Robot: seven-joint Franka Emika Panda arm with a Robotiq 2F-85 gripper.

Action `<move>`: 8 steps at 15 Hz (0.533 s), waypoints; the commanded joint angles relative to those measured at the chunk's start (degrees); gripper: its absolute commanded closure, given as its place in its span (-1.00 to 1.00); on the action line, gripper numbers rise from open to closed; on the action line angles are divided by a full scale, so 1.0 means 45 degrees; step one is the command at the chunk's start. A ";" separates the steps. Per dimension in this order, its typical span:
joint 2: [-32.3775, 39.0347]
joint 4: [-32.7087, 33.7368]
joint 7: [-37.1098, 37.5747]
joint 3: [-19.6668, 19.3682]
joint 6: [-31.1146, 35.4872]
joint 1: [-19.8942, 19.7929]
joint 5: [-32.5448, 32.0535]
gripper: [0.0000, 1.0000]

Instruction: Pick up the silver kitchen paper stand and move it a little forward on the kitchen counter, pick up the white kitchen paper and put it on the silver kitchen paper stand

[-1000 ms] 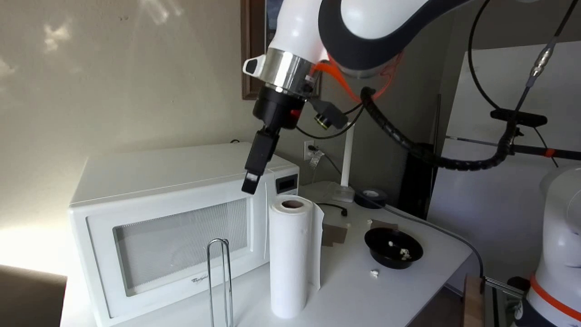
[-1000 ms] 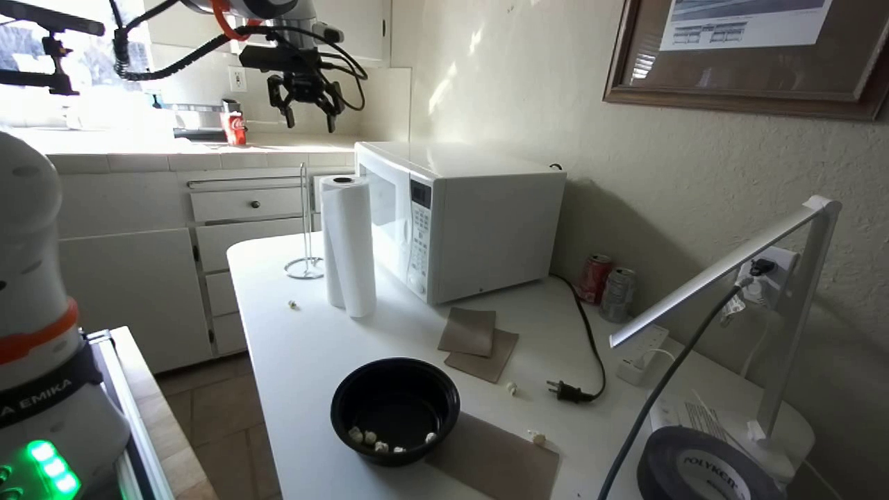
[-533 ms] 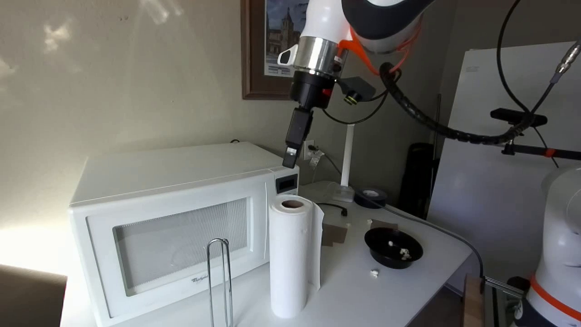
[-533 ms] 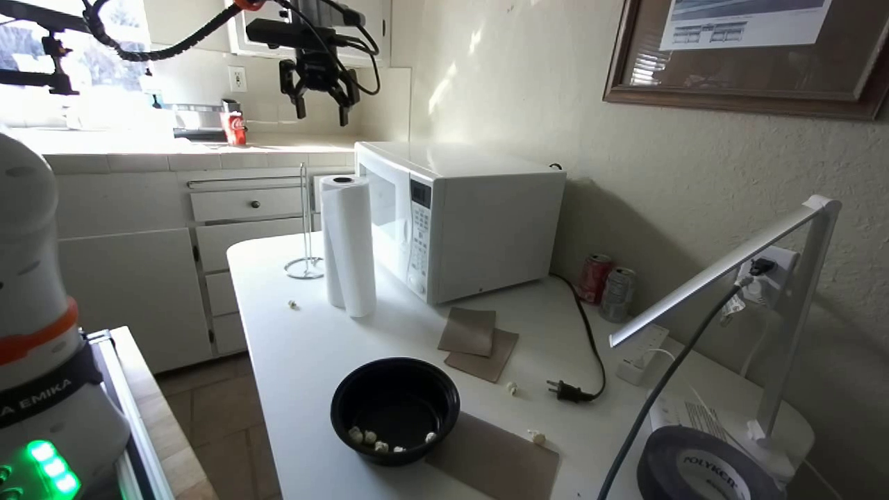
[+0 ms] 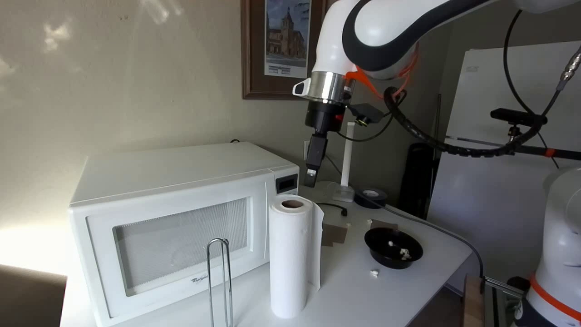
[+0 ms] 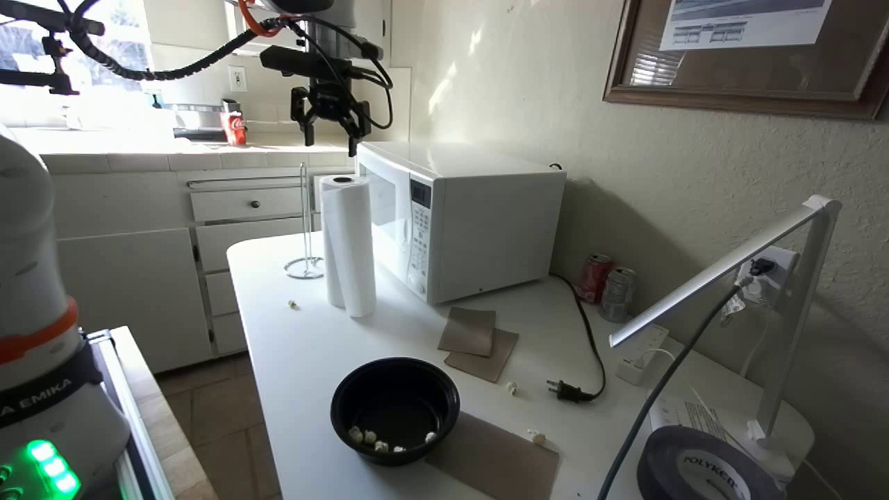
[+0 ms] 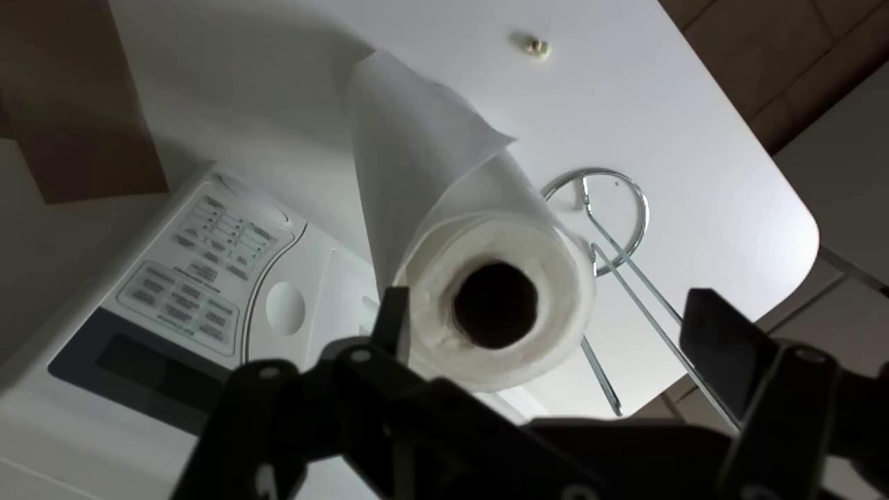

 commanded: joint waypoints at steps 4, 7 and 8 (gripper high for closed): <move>0.0458 -0.0998 -0.0576 -0.0031 0.1689 -0.0237 -0.0131 -1.00; 0.0765 -0.1082 -0.0683 -0.0040 0.2521 -0.0334 -0.0310 -1.00; 0.0866 -0.1084 -0.0684 -0.0035 0.2749 -0.0370 -0.0381 -1.00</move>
